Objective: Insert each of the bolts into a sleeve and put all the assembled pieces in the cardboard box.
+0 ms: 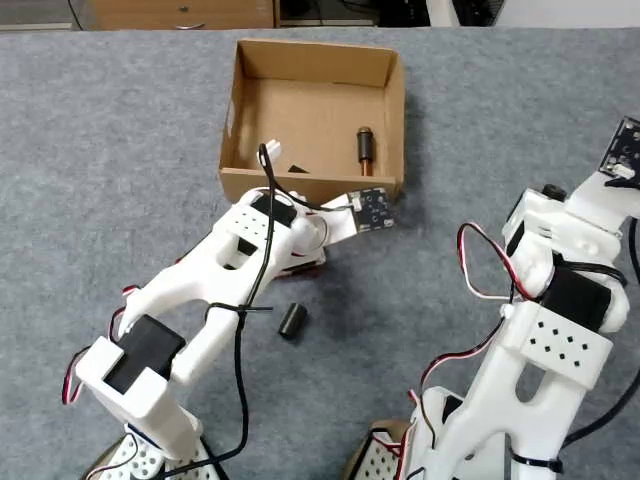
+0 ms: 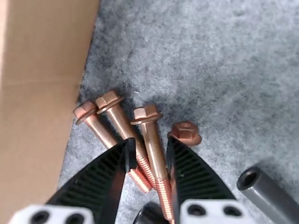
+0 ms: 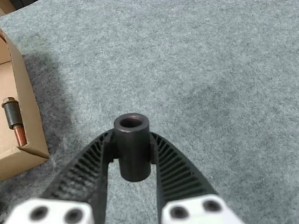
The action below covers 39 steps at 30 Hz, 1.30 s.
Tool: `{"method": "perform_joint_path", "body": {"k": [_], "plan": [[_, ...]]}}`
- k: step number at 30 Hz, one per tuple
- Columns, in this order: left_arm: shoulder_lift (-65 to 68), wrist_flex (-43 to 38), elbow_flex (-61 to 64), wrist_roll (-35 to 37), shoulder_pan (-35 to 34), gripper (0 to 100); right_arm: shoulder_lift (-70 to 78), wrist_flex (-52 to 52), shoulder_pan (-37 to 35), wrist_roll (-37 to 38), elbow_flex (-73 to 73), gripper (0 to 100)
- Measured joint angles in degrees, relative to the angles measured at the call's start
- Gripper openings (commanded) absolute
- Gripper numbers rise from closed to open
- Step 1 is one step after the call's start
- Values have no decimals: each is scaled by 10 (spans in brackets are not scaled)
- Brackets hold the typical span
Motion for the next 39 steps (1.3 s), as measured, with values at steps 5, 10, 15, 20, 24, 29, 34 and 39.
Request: {"method": "perform_joint_path", "body": {"k": [5,10,15,20,24,29,34,39], "plan": [[49,-43,-4,1,-3,124,0,0,0,0,0,2],[69,-79,-11,2,-4,96,0,0,0,0,0,2],[73,-84,-11,0,-4,19,0,0,0,0,0,2],[73,-84,-11,0,-4,18,0,-18,0,0,21,2],[62,-69,-18,0,-4,18,1,-32,0,0,39,2],[13,9,-39,55,-4,18,1,-34,-20,0,45,2],[-41,57,-66,116,-4,18,1,-35,-65,0,44,2],[-67,69,-90,206,-4,18,1,-23,-92,0,40,2]]}}
